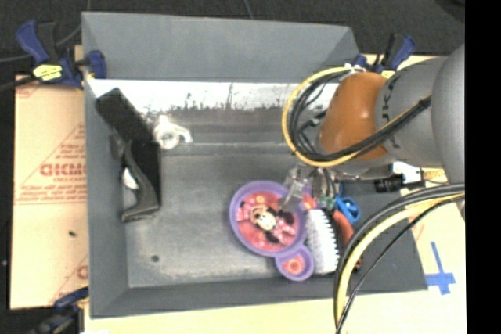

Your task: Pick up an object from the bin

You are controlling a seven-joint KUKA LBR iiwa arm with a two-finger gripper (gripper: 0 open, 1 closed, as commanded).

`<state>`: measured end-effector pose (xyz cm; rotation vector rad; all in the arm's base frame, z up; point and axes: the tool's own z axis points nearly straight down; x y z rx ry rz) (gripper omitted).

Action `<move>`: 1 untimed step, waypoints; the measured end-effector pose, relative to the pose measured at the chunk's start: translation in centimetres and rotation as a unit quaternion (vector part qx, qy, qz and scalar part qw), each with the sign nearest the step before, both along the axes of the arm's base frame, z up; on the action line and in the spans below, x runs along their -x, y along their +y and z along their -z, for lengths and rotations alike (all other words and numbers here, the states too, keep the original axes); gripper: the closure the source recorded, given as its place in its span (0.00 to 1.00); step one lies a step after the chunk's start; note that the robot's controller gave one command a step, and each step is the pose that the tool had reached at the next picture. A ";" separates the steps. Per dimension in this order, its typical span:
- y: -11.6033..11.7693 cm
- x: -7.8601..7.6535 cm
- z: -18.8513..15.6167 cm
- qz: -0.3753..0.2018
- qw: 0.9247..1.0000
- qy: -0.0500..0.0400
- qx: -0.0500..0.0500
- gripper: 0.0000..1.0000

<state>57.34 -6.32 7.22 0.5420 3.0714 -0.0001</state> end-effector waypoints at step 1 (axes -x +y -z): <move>0.0 0.0 0.0 0.000 1.000 0.000 0.000 1.00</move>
Offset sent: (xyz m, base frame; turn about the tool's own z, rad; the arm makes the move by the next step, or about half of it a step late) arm 0.0000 0.0000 0.0583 0.0000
